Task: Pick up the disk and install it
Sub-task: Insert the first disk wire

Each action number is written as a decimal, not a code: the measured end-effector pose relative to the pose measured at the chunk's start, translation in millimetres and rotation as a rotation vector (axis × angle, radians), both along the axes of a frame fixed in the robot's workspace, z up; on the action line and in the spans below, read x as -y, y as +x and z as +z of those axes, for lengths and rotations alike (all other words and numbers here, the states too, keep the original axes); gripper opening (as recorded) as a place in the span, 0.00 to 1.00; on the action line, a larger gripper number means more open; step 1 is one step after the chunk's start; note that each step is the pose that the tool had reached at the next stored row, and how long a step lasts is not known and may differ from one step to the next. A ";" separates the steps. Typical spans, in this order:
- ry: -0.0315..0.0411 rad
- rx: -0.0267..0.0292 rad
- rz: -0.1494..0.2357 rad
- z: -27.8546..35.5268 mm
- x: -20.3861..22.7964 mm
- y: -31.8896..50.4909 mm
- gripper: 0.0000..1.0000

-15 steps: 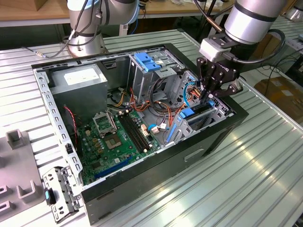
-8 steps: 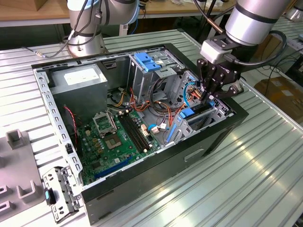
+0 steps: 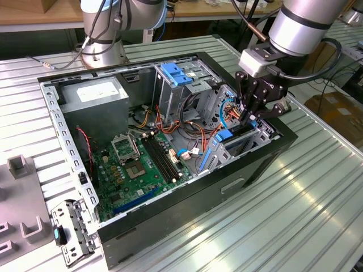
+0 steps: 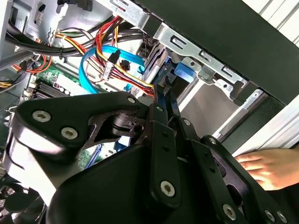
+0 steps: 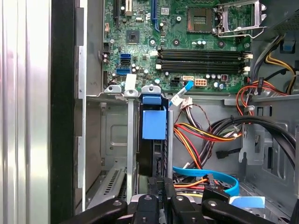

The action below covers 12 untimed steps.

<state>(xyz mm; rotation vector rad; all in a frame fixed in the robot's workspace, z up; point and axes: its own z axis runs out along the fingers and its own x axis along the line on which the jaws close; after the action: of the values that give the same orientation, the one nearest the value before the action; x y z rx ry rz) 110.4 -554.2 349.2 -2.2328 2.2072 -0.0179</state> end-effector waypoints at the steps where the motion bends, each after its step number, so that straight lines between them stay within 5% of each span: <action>1: -0.0001 0.0000 0.000 -0.2 0.0 0.0 0.16; 10: 0.0001 -0.0064 0.000 -3.9 0.0 0.0 0.16; 12: 0.0011 -0.0065 0.000 -0.6 0.0 0.0 0.16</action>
<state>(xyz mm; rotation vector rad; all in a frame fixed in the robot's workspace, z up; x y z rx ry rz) 110.4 -554.2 348.6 -2.2355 2.2099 -0.0095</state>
